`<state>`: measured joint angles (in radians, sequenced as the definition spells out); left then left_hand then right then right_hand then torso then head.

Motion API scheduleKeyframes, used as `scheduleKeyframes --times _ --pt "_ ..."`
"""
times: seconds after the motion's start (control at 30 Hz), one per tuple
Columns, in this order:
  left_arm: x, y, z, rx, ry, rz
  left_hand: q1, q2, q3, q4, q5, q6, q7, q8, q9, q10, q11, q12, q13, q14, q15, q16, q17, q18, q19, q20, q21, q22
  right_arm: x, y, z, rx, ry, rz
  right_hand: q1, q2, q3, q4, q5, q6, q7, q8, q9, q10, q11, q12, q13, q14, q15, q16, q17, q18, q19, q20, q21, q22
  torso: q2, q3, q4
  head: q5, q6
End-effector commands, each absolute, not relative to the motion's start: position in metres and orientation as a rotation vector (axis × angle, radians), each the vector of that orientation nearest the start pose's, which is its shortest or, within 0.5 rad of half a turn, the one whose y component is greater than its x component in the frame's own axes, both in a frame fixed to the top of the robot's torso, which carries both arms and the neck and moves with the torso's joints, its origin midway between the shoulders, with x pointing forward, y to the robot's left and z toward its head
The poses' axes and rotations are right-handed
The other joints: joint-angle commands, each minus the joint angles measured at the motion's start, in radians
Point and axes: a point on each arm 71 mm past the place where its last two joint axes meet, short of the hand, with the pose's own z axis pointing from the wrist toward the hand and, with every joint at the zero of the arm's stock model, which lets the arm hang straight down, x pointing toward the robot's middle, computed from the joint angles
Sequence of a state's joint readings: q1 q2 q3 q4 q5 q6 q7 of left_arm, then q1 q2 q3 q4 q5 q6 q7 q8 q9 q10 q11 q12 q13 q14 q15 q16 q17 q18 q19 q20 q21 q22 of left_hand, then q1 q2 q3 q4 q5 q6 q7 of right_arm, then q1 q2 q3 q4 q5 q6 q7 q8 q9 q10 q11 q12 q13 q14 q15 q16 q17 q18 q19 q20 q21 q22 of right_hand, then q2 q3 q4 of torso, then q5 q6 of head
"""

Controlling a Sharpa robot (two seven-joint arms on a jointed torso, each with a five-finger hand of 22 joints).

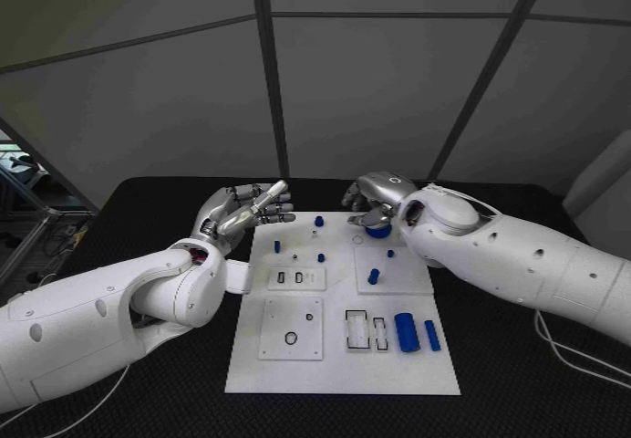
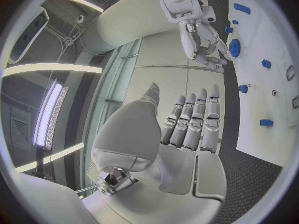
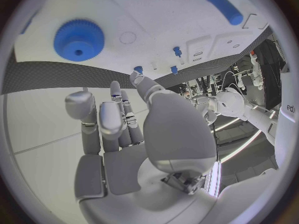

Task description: Assemble the parts on the task board

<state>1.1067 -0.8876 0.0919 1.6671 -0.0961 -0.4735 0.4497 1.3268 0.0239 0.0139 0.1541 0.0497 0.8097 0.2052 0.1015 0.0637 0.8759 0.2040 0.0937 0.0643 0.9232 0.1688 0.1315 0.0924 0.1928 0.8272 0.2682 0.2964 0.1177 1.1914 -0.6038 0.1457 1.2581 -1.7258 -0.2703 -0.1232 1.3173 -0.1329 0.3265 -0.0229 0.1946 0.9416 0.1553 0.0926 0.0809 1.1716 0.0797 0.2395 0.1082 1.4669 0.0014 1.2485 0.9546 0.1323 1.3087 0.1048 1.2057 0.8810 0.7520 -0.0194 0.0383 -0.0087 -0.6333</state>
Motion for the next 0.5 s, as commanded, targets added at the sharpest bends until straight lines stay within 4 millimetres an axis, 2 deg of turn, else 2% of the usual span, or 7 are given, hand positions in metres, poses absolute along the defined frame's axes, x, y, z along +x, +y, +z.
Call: scheduleKeyframes --times 0.03,0.1,0.13,0.23,0.27,0.3,0.5 --pt "0.466 0.201 -0.154 -1.029 1.269 -1.561 0.005 0.005 -0.002 -0.001 -0.002 0.008 0.036 -0.002 0.002 0.004 0.004 -0.003 0.0 -0.002 0.001 -0.005 -0.001 -0.013 0.001 0.003 -0.006 -0.002 0.545 -0.179 -0.136 -0.095 1.541 0.55 -0.01 -0.025 -0.025 0.007 -0.001 0.002 -0.009 0.002 -0.002 0.137 -0.024 0.088 0.045 0.019 -0.022 0.024 0.038 -0.016 0.022 -0.012 0.026 0.043 -0.006 0.0053 -0.0097 -0.002 0.004" --pt "0.467 0.202 -0.154 -1.03 1.268 -1.558 0.005 0.005 -0.002 -0.001 -0.002 0.008 0.036 -0.002 0.002 0.004 0.004 -0.003 0.0 -0.002 0.001 -0.005 -0.001 -0.013 0.001 0.003 -0.006 -0.002 0.543 -0.194 -0.137 -0.051 1.595 0.543 -0.02 -0.053 -0.083 0.02 0.016 -0.008 -0.02 -0.002 -0.005 0.226 -0.037 0.224 0.143 0.043 -0.037 0.096 0.164 -0.034 0.063 -0.03 0.082 0.139 -0.007 0.0063 -0.0121 -0.003 0.004" --pt "0.467 0.203 -0.155 -1.03 1.268 -1.558 0.005 0.005 -0.002 -0.001 -0.002 0.008 0.035 -0.002 0.002 0.005 0.004 -0.003 0.0 -0.002 0.001 -0.005 -0.001 -0.013 0.001 0.003 -0.006 -0.002 0.542 -0.2 -0.138 -0.034 1.619 0.537 -0.021 -0.055 -0.131 0.037 0.034 -0.017 -0.021 -0.003 -0.006 0.257 -0.039 0.495 0.435 0.054 -0.037 0.138 0.236 -0.042 0.08 -0.036 0.108 0.182 -0.008 0.0069 -0.0132 -0.004 0.004" --pt "0.467 0.204 -0.155 -1.031 1.269 -1.555 0.005 0.005 -0.003 -0.001 -0.002 0.007 0.035 -0.002 0.002 0.006 0.003 -0.003 0.0 -0.001 0.0 -0.005 -0.001 -0.012 0.001 0.003 -0.006 -0.002 0.542 -0.213 -0.141 0.006 1.672 0.518 0.031 -0.012 -0.269 0.117 0.064 -0.044 -0.014 0.008 -0.006 0.189 -0.026 0.877 0.841 0.059 -0.024 0.195 0.331 -0.052 0.092 -0.027 0.141 0.235 -0.009 0.0099 -0.0177 -0.003 0.004" --pt "0.468 0.204 -0.155 -1.032 1.269 -1.554 0.005 0.005 -0.003 -0.001 -0.002 0.005 0.035 -0.002 0.002 0.006 0.003 -0.003 0.0 -0.001 0.0 -0.005 -0.001 -0.012 0.001 0.003 -0.006 -0.002 0.543 -0.215 -0.142 0.016 1.685 0.513 0.038 -0.021 -0.288 0.128 0.059 -0.047 -0.007 0.011 -0.005 0.182 -0.022 0.917 0.887 0.06 -0.023 0.202 0.345 -0.052 0.095 -0.026 0.147 0.246 -0.009 0.0105 -0.0184 -0.003 0.003" --pt "0.468 0.204 -0.155 -1.032 1.269 -1.554 0.005 0.005 -0.003 -0.001 -0.002 0.005 0.035 -0.002 0.002 0.006 0.003 -0.003 0.0 -0.001 0.0 -0.005 -0.001 -0.012 0.001 0.003 -0.006 -0.002 0.543 -0.218 -0.143 0.025 1.696 0.507 0.077 -0.017 -0.32 0.179 0.058 -0.057 0.0 0.029 -0.003 0.143 -0.015 0.979 0.953 0.059 -0.018 0.21 0.358 -0.053 0.093 -0.015 0.155 0.256 -0.009 0.0106 -0.0182 -0.006 0.005" --pt "0.469 0.203 -0.156 -1.034 1.274 -1.555 0.005 0.005 -0.004 -0.002 -0.002 -0.005 0.039 -0.006 0.0 0.004 0.003 -0.006 -0.001 0.001 0.0 -0.006 0.0 -0.012 0.003 0.003 -0.006 -0.002 0.548 -0.221 -0.149 0.045 1.746 0.48 0.117 -0.029 -0.342 0.247 0.059 -0.086 0.008 0.043 -0.005 0.139 -0.007 1.02 1.005 0.066 -0.009 0.234 0.407 -0.056 0.097 -0.01 0.172 0.282 -0.007 0.0104 -0.0157 -0.008 0.007"
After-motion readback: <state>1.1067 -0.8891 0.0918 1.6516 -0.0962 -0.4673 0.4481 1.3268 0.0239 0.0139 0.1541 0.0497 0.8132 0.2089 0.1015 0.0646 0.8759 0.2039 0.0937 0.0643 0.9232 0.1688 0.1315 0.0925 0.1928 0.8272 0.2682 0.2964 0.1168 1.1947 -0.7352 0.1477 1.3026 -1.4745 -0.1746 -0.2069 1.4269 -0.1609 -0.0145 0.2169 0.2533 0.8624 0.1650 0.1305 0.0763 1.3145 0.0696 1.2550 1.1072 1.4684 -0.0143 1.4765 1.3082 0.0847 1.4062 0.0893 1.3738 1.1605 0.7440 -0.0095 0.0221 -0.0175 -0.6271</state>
